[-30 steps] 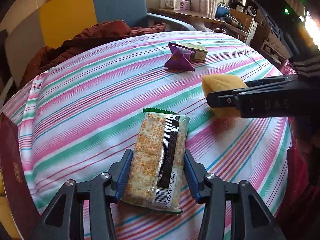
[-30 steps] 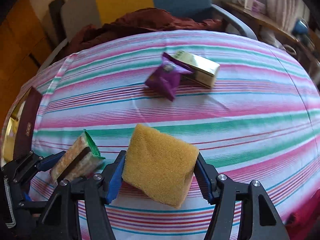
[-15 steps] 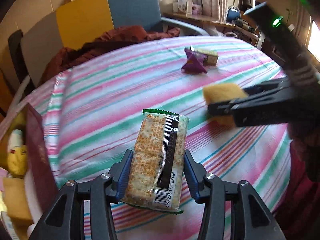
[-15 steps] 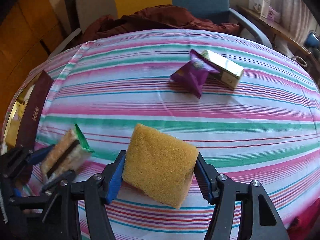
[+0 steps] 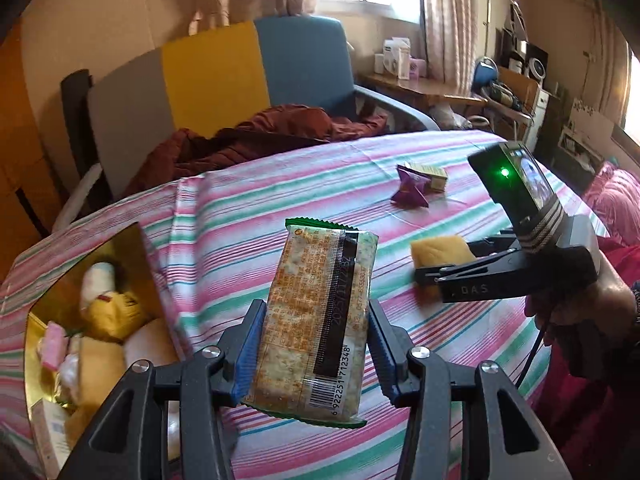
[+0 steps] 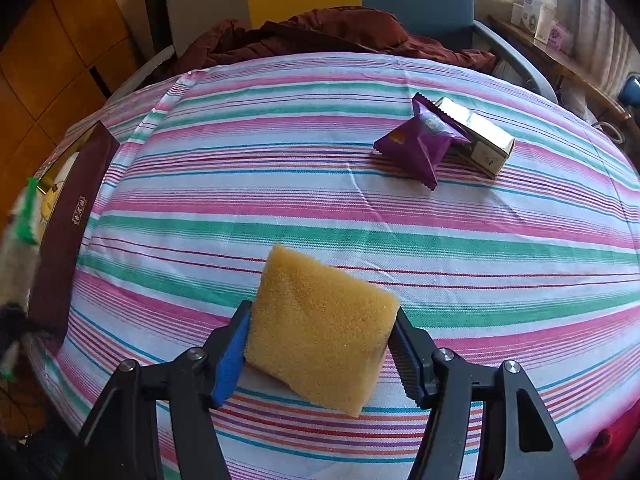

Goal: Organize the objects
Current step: 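Carry the cracker packet and yellow sponge over the gold tray with both tools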

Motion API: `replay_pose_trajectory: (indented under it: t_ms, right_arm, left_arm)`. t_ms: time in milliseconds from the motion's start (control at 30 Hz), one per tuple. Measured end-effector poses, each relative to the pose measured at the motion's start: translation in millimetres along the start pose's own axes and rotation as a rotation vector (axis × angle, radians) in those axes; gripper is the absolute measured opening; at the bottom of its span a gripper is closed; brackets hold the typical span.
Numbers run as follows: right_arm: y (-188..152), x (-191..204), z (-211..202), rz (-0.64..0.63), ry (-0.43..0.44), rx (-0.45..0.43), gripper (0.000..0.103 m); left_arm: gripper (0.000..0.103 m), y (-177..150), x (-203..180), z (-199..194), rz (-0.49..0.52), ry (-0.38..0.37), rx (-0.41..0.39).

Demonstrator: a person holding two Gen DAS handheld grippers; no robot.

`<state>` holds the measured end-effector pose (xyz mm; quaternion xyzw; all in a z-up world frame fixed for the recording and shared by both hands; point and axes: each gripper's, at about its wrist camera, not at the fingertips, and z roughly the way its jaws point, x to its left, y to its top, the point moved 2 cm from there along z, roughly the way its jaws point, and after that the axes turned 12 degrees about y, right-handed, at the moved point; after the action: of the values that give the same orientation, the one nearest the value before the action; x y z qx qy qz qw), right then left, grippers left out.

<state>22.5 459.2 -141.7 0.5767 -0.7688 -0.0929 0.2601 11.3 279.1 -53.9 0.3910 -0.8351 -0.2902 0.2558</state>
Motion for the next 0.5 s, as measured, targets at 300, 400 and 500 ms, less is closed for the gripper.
replay_pose_trajectory:
  t_ms: [300,400,500]
  right_arm:
    - [-8.4,16.3,-0.9,-0.020,0.052,0.009,0.065]
    - [-9.9,24.5,1.4,-0.035,0.058,0.011,0.065]
    - [-12.7,28.9,1.5,-0.041,0.060,0.015,0.065]
  left_arm:
    - [0.049,-16.5,39.5,-9.2,-0.074,0.041,0.014]
    - [0.049,-20.2,54.6,-9.4,-0.102,0.051,0.025]
    - [0.049,-25.7,69.8,-11.5,-0.131,0.053,0.028]
